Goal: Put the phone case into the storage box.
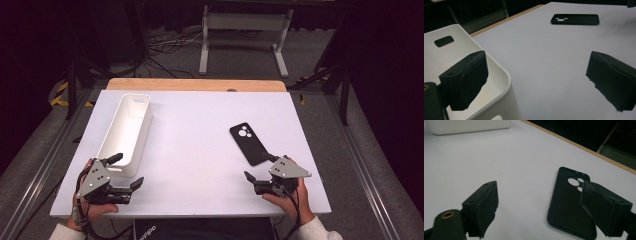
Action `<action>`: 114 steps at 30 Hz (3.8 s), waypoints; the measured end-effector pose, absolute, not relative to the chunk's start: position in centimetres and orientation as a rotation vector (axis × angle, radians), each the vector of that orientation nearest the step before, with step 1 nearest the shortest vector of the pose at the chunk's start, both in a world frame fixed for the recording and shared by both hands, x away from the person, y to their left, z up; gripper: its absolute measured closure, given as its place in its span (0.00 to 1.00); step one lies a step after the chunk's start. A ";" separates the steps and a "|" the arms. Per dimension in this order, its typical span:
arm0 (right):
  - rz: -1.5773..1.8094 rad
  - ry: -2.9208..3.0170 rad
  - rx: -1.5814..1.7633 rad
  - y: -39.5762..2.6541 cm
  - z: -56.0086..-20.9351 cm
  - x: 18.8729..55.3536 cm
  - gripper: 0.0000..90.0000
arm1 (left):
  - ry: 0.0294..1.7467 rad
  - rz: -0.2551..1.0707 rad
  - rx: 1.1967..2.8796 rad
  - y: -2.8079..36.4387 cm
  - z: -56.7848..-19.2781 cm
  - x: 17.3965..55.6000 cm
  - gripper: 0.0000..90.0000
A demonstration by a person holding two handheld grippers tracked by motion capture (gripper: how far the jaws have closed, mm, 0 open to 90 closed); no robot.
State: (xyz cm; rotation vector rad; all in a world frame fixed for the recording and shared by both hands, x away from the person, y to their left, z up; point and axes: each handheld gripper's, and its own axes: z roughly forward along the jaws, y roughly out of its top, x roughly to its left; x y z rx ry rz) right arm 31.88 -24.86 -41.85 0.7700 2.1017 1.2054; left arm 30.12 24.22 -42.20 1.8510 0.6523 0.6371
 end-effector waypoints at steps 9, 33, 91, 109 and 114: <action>1.187 2.124 0.826 -24.9 -41.8 32.7 0.11 | 0.660 0.634 1.867 24.1 -42.2 30.1 0.09; 1.051 2.297 1.008 -23.4 -38.7 39.6 0.25 | 0.652 0.615 1.875 24.2 -42.2 30.0 0.06; 0.581 2.432 1.270 -22.5 -40.8 55.4 0.58 | 0.612 0.610 1.881 23.7 -42.2 29.7 0.06; 0.526 2.588 1.336 -23.0 -42.1 57.4 0.63 | 0.620 0.585 1.893 23.9 -42.4 29.8 0.06; 0.487 2.603 1.305 -22.6 -42.2 57.6 0.67 | 0.620 0.582 1.897 24.0 -42.4 29.9 0.06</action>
